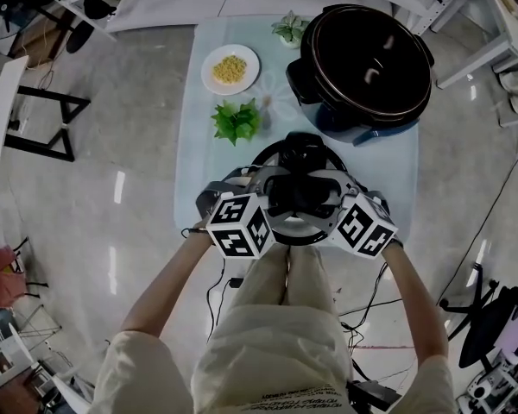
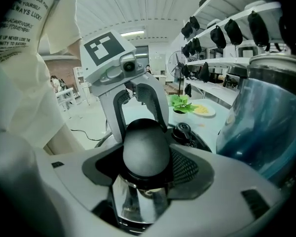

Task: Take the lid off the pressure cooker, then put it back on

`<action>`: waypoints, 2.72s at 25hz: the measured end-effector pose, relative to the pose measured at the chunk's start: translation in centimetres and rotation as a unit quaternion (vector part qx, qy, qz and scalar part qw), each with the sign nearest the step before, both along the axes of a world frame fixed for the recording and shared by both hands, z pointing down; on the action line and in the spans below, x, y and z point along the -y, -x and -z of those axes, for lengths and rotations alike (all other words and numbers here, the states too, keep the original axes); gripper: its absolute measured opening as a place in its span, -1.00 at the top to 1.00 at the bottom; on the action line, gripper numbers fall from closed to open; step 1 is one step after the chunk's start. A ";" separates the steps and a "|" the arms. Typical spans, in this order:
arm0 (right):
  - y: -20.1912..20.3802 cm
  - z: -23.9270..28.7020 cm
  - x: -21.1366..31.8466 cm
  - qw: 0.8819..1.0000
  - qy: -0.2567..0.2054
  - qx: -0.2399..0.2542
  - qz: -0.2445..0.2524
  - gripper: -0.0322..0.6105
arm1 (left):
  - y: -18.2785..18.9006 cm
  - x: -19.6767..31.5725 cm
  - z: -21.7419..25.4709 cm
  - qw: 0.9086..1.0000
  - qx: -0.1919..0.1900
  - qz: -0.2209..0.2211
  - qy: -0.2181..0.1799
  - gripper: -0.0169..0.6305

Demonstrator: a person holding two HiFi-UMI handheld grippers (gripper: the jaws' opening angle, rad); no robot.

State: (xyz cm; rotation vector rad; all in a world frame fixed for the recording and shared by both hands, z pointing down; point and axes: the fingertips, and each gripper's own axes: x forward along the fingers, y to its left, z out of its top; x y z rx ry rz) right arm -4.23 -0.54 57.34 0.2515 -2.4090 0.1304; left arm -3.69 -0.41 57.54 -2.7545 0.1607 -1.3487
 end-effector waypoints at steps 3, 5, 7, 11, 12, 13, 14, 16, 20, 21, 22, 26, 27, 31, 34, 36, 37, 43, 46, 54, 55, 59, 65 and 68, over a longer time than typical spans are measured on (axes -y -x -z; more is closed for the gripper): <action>-0.2 0.0 0.1 1.000 -0.002 0.003 -0.021 0.04 | 0.2 0.1 -0.1 1.000 -0.006 0.019 0.000 0.08; -0.4 -0.1 0.1 0.999 0.001 0.010 -0.042 0.04 | 0.3 0.1 -0.1 0.999 -0.018 0.040 0.006 0.08; -0.6 -0.2 0.1 0.998 0.005 0.016 -0.062 0.04 | 0.6 0.2 -0.1 0.997 -0.032 0.069 0.009 0.08; -1.0 -0.4 0.1 0.996 0.009 0.017 -0.093 0.03 | 1.3 0.2 0.0 0.989 -0.060 0.134 0.013 0.08; -1.2 -0.5 0.1 0.994 0.013 0.020 -0.103 0.03 | 1.5 0.2 -0.1 0.986 -0.067 0.150 0.017 0.08; -1.5 -0.5 0.0 0.993 0.018 0.023 -0.115 0.03 | 1.7 0.2 -0.1 0.984 -0.073 0.164 0.020 0.08; -1.7 -0.5 0.0 0.991 0.022 0.027 -0.127 0.03 | 1.9 0.1 0.0 0.981 -0.078 0.177 0.022 0.08; -2.2 -0.4 -0.1 0.988 0.025 0.035 -0.151 0.03 | 2.2 0.0 0.2 0.975 -0.090 0.201 0.024 0.08; -3.1 0.2 -0.1 0.979 0.020 0.050 -0.197 0.03 | 2.9 -0.1 0.9 0.960 -0.119 0.251 0.025 0.09; -3.3 0.5 -0.2 0.976 0.019 0.056 -0.209 0.03 | 3.1 -0.2 1.2 0.957 -0.126 0.262 0.024 0.13; -3.6 0.8 -0.2 0.973 0.019 0.061 -0.220 0.04 | 3.3 -0.3 1.5 0.953 -0.134 0.271 0.023 0.21; -4.2 2.1 -0.9 0.966 0.013 0.075 -0.246 0.25 | 4.0 -0.8 3.1 0.938 -0.162 0.305 0.018 0.48; -4.3 2.4 -1.0 0.965 0.012 0.078 -0.252 0.27 | 4.2 -1.0 3.5 0.936 -0.168 0.310 0.017 0.51; -5.2 4.3 -1.2 0.954 -0.007 0.090 -0.286 0.59 | 5.0 -1.4 5.4 0.926 -0.187 0.328 -0.001 0.67; -5.7 6.0 -1.1 0.947 -0.028 0.101 -0.303 0.77 | 5.9 -1.2 6.9 0.918 -0.203 0.340 -0.015 0.77; -5.9 7.3 -1.0 0.943 -0.037 0.113 -0.310 0.82 | 6.5 -1.0 7.9 0.913 -0.211 0.350 -0.024 0.80; -6.0 7.9 -1.0 0.942 -0.040 0.118 -0.313 0.84 | 6.8 -1.0 8.3 0.911 -0.212 0.354 -0.028 0.81; -6.7 10.7 -0.8 0.932 -0.066 0.135 -0.329 0.88 | 7.8 -0.5 10.6 0.902 -0.228 0.363 -0.051 0.85; -7.2 11.9 -0.9 0.927 -0.074 0.145 -0.337 0.88 | 8.1 -0.5 11.8 0.899 -0.236 0.363 -0.063 0.85; -8.1 13.9 -1.0 0.921 -0.087 0.165 -0.341 0.88 | 8.8 -0.6 13.3 0.888 -0.244 0.381 -0.080 0.86; -8.0 14.0 -1.0 0.922 -0.086 0.170 -0.337 0.88 | 8.8 -0.6 13.4 0.887 -0.245 0.383 -0.081 0.86; -8.1 14.3 -0.9 0.924 -0.082 0.183 -0.325 0.88 | 8.6 -0.6 13.7 0.882 -0.247 0.392 -0.086 0.86; -8.5 14.9 -0.5 0.927 -0.072 0.206 -0.304 0.88 | 8.1 -0.6 14.2 0.870 -0.250 0.416 -0.087 0.85; -8.6 15.5 -0.5 0.930 -0.064 0.227 -0.282 0.87 | 7.4 -0.9 14.5 0.870 -0.256 0.413 -0.079 0.85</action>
